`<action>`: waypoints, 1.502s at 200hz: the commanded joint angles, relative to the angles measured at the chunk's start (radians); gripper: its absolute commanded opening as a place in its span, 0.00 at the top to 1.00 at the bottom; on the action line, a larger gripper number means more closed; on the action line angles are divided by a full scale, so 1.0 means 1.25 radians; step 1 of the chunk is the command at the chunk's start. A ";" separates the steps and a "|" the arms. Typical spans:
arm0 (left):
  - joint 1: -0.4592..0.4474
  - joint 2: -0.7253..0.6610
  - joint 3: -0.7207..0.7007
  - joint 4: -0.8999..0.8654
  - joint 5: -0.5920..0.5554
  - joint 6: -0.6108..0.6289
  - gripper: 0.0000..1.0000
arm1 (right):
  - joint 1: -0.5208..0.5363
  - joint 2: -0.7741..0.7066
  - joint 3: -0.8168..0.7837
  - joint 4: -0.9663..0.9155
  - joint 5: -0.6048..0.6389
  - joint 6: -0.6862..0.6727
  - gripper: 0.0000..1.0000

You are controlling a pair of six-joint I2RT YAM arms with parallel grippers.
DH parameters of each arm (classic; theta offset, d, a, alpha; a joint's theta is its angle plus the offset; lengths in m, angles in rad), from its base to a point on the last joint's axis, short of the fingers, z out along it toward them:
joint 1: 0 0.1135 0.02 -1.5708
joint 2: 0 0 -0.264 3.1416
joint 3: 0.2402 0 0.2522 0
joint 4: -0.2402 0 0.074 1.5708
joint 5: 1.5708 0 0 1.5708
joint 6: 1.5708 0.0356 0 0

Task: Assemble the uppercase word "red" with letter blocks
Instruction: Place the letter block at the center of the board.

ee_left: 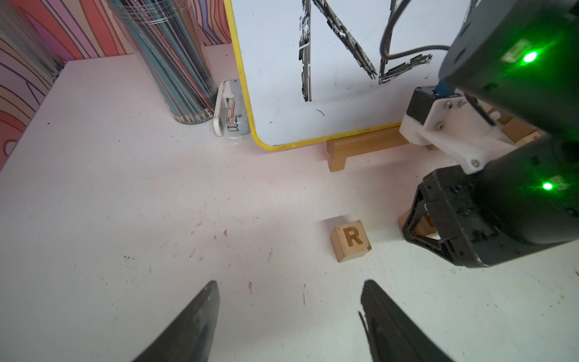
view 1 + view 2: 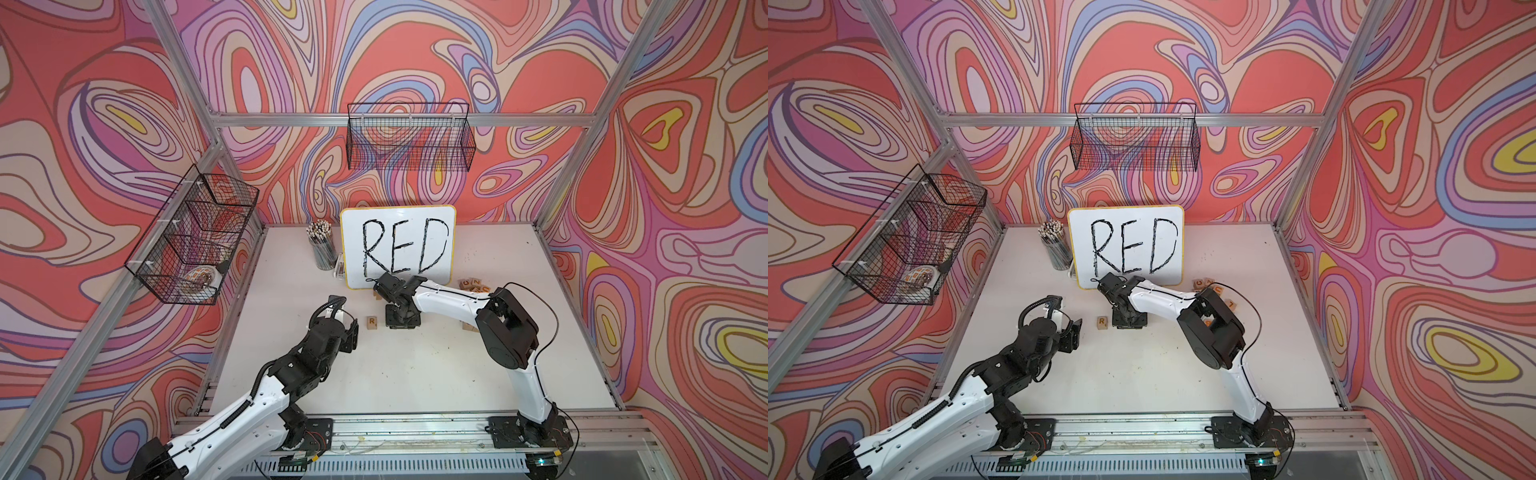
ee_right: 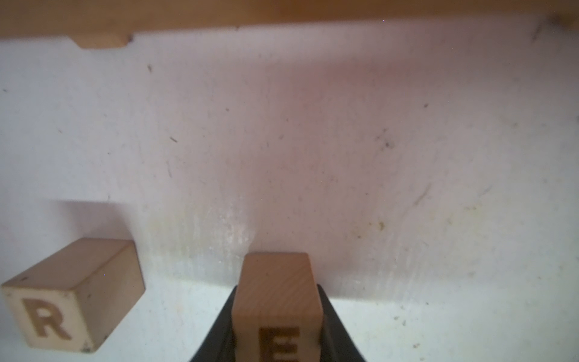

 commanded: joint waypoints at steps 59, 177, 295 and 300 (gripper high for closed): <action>0.006 0.003 -0.006 0.008 -0.006 -0.007 0.26 | 0.002 0.045 0.033 -0.020 0.001 -0.013 0.73; 0.006 -0.002 -0.008 0.005 -0.005 -0.007 0.26 | 0.004 0.024 0.022 0.005 -0.026 -0.016 0.52; 0.006 -0.008 -0.013 0.005 -0.005 -0.010 0.26 | 0.003 -0.001 0.003 0.012 -0.042 0.032 0.56; 0.006 -0.008 -0.014 0.005 -0.005 -0.009 0.26 | 0.003 -0.001 0.003 0.012 -0.042 0.032 0.56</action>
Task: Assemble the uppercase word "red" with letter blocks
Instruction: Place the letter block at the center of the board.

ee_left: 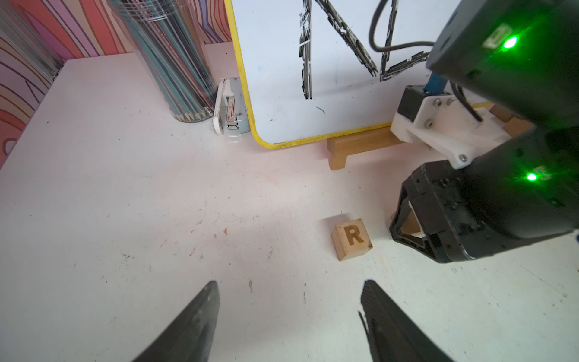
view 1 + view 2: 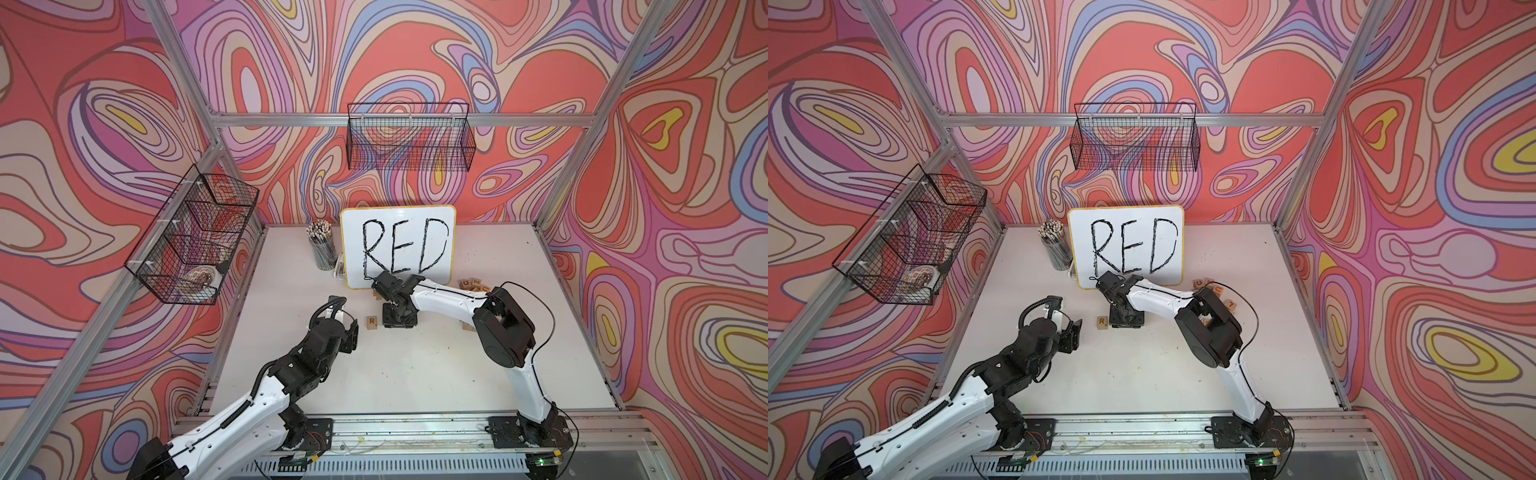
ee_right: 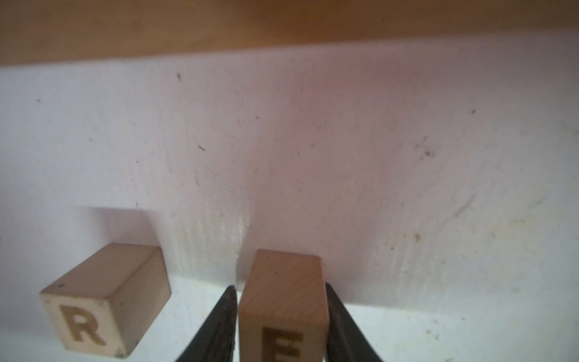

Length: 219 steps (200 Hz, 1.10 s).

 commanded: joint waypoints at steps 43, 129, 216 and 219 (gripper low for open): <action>0.006 -0.010 -0.011 0.006 -0.003 -0.011 0.26 | 0.003 -0.027 -0.013 -0.010 0.000 0.017 0.55; 0.006 0.001 -0.007 0.014 -0.006 -0.005 0.26 | 0.003 -0.145 -0.016 -0.058 0.033 -0.072 0.53; 0.009 0.021 0.010 0.022 0.003 0.002 0.26 | -0.142 -0.402 -0.177 -0.091 0.146 -0.166 0.55; 0.009 0.022 0.010 0.023 0.004 0.002 0.26 | -0.151 -0.411 -0.184 -0.090 0.147 -0.168 0.54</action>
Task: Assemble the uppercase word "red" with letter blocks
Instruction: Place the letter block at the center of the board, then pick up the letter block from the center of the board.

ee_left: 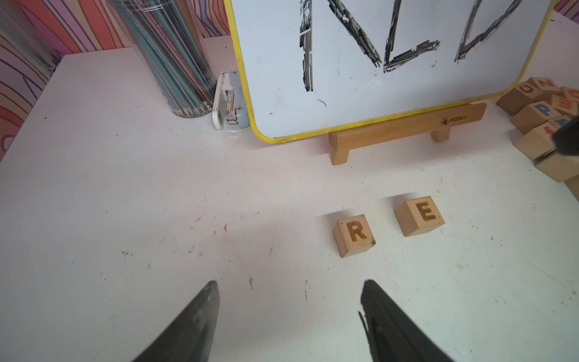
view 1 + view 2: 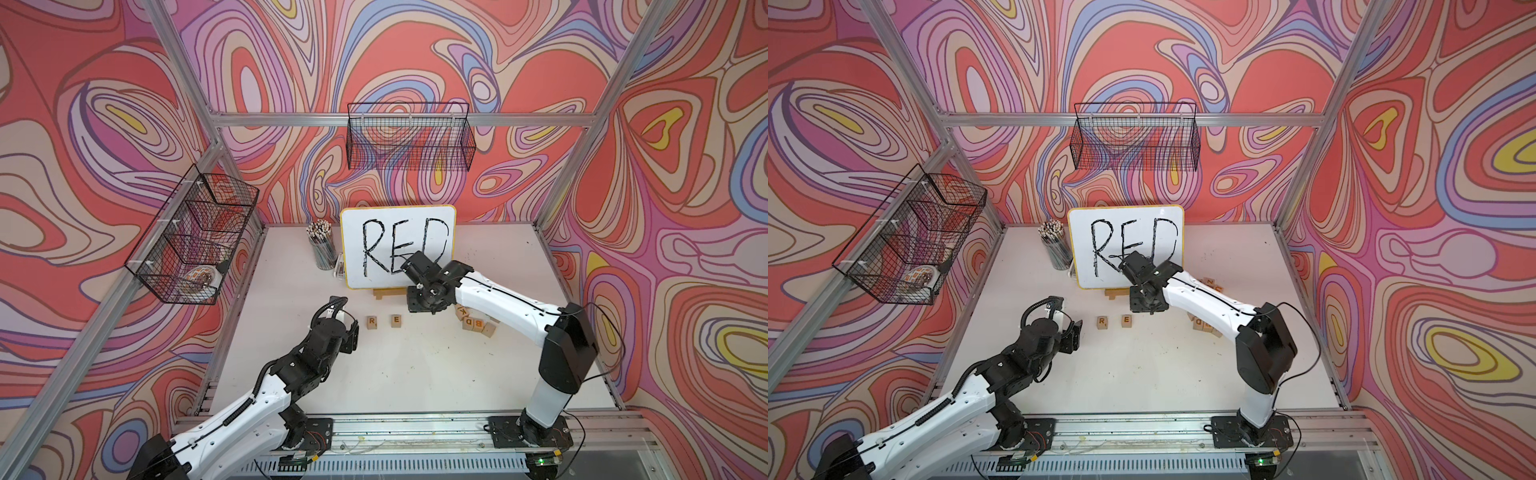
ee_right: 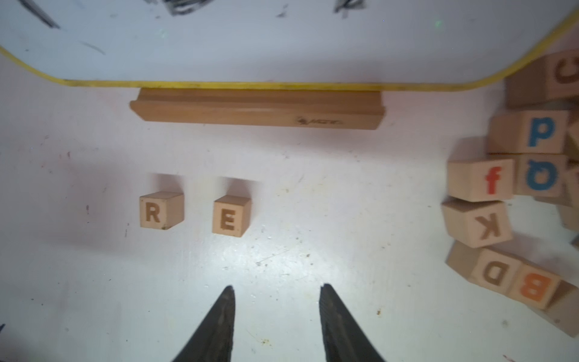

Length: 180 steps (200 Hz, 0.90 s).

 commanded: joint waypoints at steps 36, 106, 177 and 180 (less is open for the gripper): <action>0.013 0.043 0.035 0.036 0.022 0.007 0.26 | -0.177 -0.159 -0.137 0.026 0.061 -0.080 0.56; 0.012 0.077 0.082 0.034 0.048 0.024 0.26 | -0.373 -0.185 -0.252 0.143 0.023 -0.196 0.57; 0.012 0.040 0.131 -0.023 0.037 0.029 0.26 | -0.463 -0.071 -0.186 0.178 -0.032 -0.295 0.63; 0.012 0.038 0.131 -0.025 0.037 0.029 0.26 | -0.465 -0.066 -0.183 0.180 -0.035 -0.300 0.63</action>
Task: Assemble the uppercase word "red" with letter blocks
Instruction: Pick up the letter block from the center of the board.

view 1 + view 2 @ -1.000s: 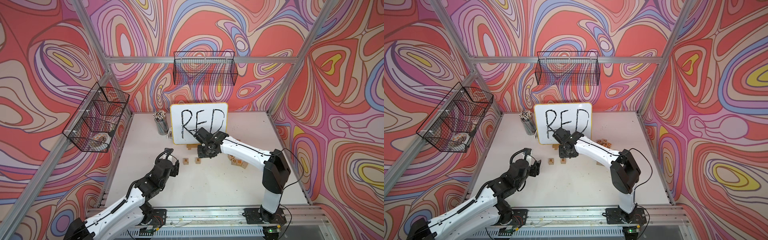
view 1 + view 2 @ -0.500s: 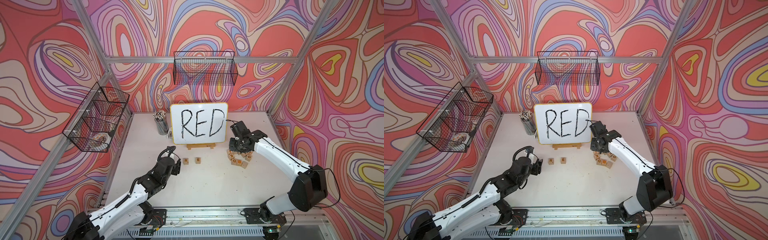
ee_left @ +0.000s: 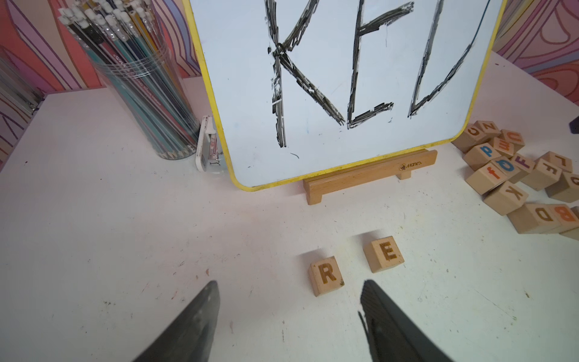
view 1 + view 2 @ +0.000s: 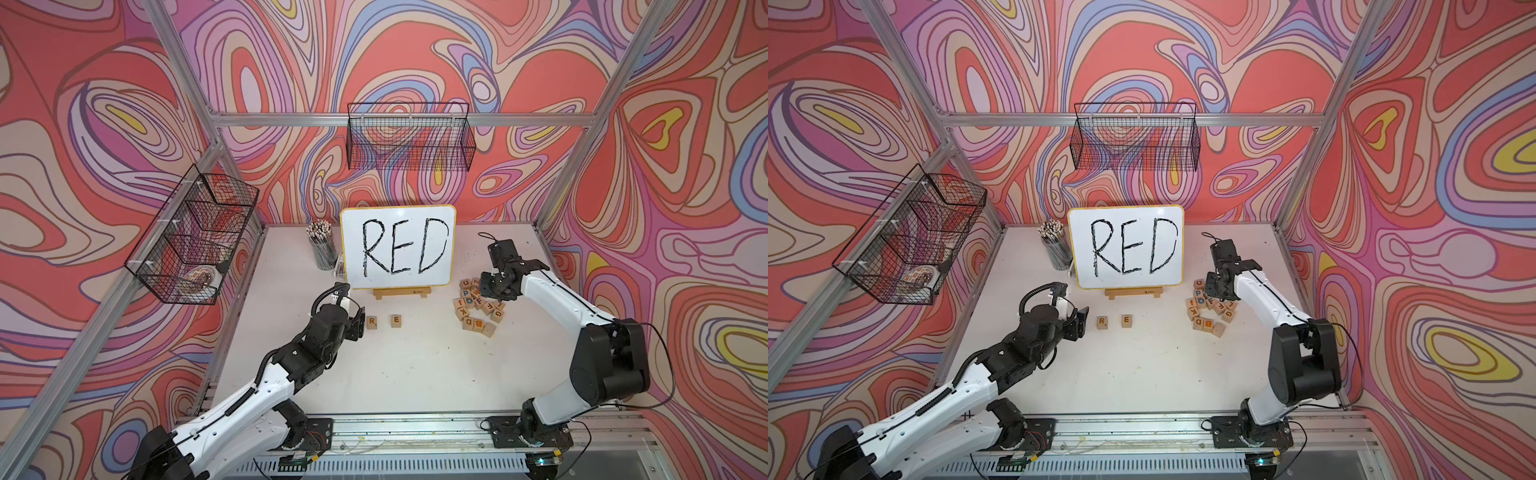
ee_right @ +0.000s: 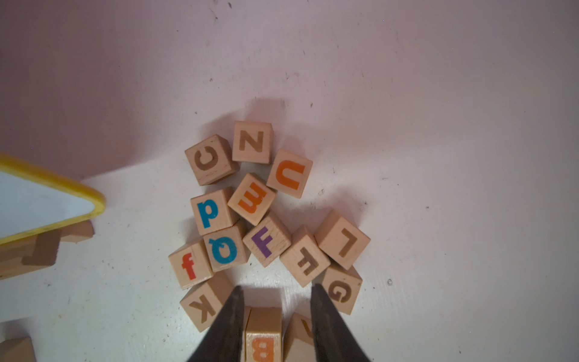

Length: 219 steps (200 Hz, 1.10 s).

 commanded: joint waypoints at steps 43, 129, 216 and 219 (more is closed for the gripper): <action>0.003 -0.051 0.006 -0.062 -0.031 0.000 0.26 | -0.021 0.116 0.114 -0.015 -0.027 -0.109 0.65; 0.003 -0.050 -0.002 -0.055 -0.035 0.004 0.26 | -0.021 0.150 0.108 -0.029 -0.118 -0.131 0.67; 0.004 -0.039 -0.003 -0.046 -0.031 0.007 0.25 | -0.020 0.083 0.050 -0.032 -0.170 -0.113 0.68; 0.004 -0.040 -0.004 -0.047 -0.031 0.007 0.26 | -0.020 0.083 0.050 -0.031 -0.172 -0.113 0.68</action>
